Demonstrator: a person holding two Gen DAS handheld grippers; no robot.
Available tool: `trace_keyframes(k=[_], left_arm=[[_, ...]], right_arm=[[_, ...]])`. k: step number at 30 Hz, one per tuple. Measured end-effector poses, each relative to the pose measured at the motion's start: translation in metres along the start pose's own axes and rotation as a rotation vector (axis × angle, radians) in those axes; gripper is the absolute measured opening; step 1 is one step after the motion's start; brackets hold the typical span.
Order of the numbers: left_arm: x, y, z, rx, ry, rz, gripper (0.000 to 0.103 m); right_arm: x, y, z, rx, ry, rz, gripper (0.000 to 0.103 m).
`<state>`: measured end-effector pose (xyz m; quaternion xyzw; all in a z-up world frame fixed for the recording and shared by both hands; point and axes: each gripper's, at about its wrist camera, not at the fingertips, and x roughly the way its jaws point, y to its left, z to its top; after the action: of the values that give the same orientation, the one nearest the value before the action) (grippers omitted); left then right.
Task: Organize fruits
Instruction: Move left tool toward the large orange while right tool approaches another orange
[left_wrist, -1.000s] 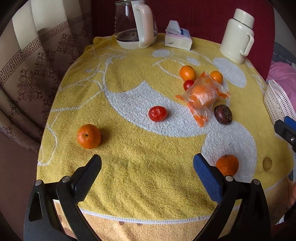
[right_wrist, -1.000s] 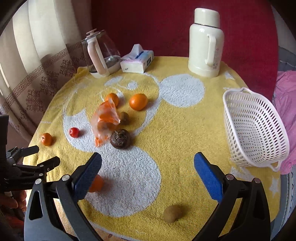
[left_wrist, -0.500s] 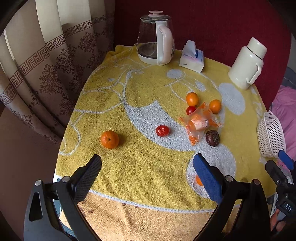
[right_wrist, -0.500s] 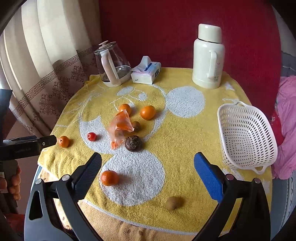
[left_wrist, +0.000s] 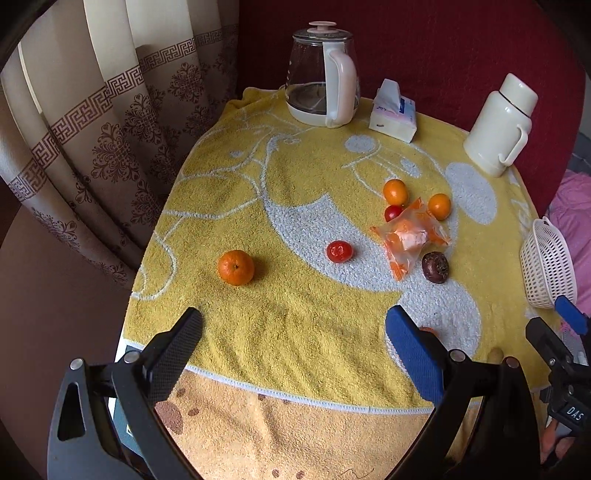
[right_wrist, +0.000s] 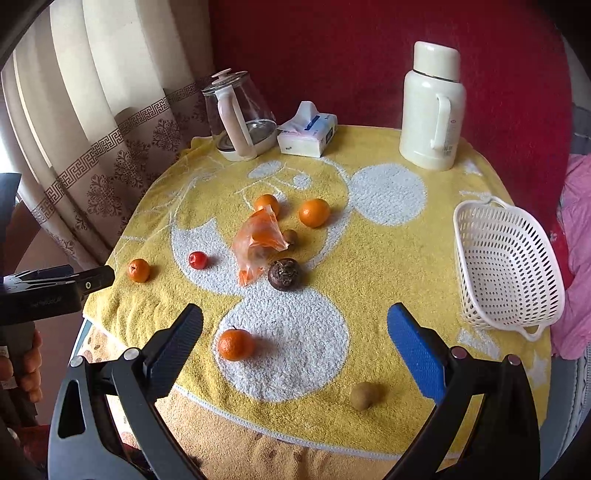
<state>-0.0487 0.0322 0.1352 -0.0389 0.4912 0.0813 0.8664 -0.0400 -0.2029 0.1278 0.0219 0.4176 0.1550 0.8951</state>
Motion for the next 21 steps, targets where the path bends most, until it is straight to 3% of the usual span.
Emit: trace_keyframes(k=[16, 21], left_arm=[[0.018, 0.019, 0.003, 0.002, 0.021, -0.007, 0.098], [0.030, 0.039, 0.003, -0.041, 0.039, -0.032, 0.098]], right_arm=[[0.014, 0.018, -0.002, -0.021, 0.024, 0.018, 0.101], [0.019, 0.019, -0.004, -0.015, 0.043, 0.018, 0.101]])
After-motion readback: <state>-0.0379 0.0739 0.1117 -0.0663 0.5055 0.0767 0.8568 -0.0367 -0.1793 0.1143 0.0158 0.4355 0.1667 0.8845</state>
